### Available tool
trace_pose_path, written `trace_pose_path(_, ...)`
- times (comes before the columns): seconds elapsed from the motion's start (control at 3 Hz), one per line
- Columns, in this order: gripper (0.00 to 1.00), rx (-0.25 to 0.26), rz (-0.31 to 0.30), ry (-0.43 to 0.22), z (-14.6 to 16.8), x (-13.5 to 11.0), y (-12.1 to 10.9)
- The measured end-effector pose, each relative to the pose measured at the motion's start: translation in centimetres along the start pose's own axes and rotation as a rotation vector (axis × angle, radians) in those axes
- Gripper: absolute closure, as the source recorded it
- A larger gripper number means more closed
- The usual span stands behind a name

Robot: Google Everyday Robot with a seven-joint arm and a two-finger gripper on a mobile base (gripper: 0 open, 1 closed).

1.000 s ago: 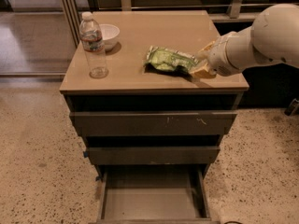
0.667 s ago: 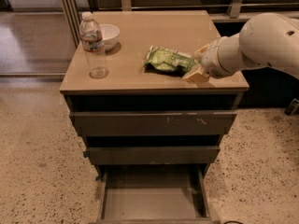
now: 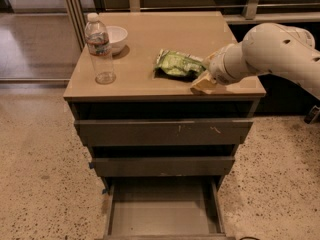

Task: Place green jalapeno chip bag into bottom drawer

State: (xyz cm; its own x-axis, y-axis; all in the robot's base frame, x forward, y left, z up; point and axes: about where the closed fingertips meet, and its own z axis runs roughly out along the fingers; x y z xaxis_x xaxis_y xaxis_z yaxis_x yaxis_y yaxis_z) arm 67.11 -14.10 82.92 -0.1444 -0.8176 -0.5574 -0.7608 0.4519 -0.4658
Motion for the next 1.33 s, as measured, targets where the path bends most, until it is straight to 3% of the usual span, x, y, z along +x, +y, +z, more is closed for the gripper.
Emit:
trace_pose_path(0.33, 0.65, 0.0, 0.0, 0.0, 0.0, 0.0, 0.0)
trace_pose_path(0.67, 0.96, -0.004, -0.004, -0.003, -0.5, -0.1, 0.3)
trace_pose_path(1.0, 1.0, -0.019, -0.02, -0.015, -2.4, -0.3, 1.4)
trace_pose_path(1.33, 1.0, -0.08, -0.038, -0.031, -5.8, 0.0, 4.0)
